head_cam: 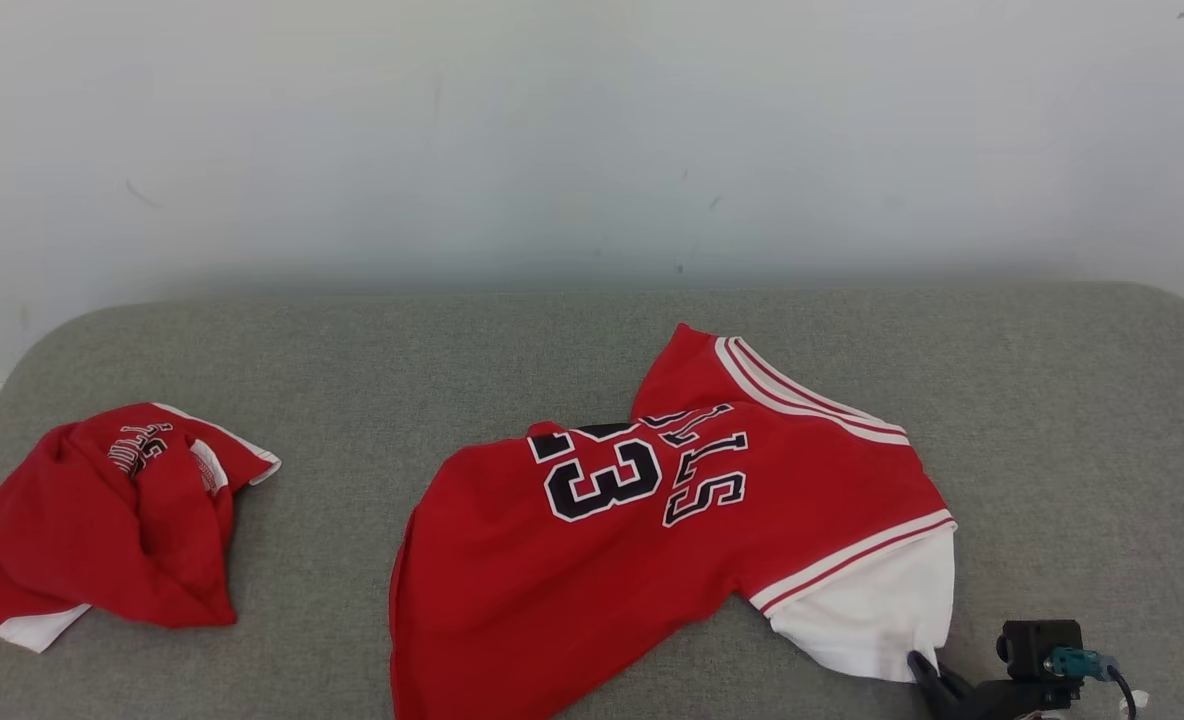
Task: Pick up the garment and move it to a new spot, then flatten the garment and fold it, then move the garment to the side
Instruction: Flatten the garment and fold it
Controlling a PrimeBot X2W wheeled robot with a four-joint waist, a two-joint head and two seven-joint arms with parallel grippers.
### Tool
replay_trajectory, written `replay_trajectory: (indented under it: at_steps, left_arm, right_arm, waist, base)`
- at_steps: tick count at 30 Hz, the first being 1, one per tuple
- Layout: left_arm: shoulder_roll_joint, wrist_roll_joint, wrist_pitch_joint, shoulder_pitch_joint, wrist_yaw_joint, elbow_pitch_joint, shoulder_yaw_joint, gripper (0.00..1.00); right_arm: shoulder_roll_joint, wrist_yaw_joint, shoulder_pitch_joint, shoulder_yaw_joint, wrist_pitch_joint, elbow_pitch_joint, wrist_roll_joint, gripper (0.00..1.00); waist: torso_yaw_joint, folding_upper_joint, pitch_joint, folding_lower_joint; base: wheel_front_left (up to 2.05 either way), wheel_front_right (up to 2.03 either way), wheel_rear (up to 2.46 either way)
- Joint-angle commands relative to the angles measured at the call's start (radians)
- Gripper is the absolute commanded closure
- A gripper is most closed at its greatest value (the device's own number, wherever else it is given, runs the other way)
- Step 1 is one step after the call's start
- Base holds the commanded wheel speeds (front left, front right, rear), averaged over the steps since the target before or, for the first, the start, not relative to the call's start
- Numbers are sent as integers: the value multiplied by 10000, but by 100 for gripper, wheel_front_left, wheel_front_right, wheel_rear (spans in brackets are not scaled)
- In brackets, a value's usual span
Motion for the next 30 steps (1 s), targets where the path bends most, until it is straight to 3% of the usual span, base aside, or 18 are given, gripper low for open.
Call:
replay_trajectory:
  at_steps: [1, 8, 16, 21, 24, 30]
  left_arm:
    - [158, 60, -127, -230, 37, -83, 70, 100]
    - [802, 334, -313, -705, 269, -1363, 425, 100]
    - [1794, 619, 478, -1669, 313, -2792, 581, 100]
    - [2423, 527, 1173, -2814, 178, -3405, 684, 100]
    - [2738, 326, 1531, -3698, 92, -3607, 671, 100]
    - [3330, -79, 2231, -6103, 17, -3575, 84, 100]
  right_arm:
    - [-2, -2, -118, 169, -101, -164, 286, 100]
    - [-590, -2, -463, 761, -298, -1460, 1198, 100]
    - [-1075, -2, -1536, 1749, 191, -2532, 2281, 100]
    - [-1568, -2, -2911, 2623, 432, -2906, 2848, 100]
    - [-1530, -2, -3956, 3130, 510, -2980, 3353, 100]
    - [-1780, -2, -6292, 4083, 674, -2647, 4354, 100]
  waist:
    - [11, -1, -17, 0]
    - [-64, -1, -53, 0]
    - [-298, -1, 39, 0]
    - [-496, -1, 256, 0]
    - [-609, -1, 496, 0]
    - [-700, -1, 1217, 0]
  base:
    - [0, 0, 0]
    - [0, 0, 0]
    - [0, 0, 0]
    - [0, 0, 0]
    - [0, 0, 0]
    - [0, 0, 0]
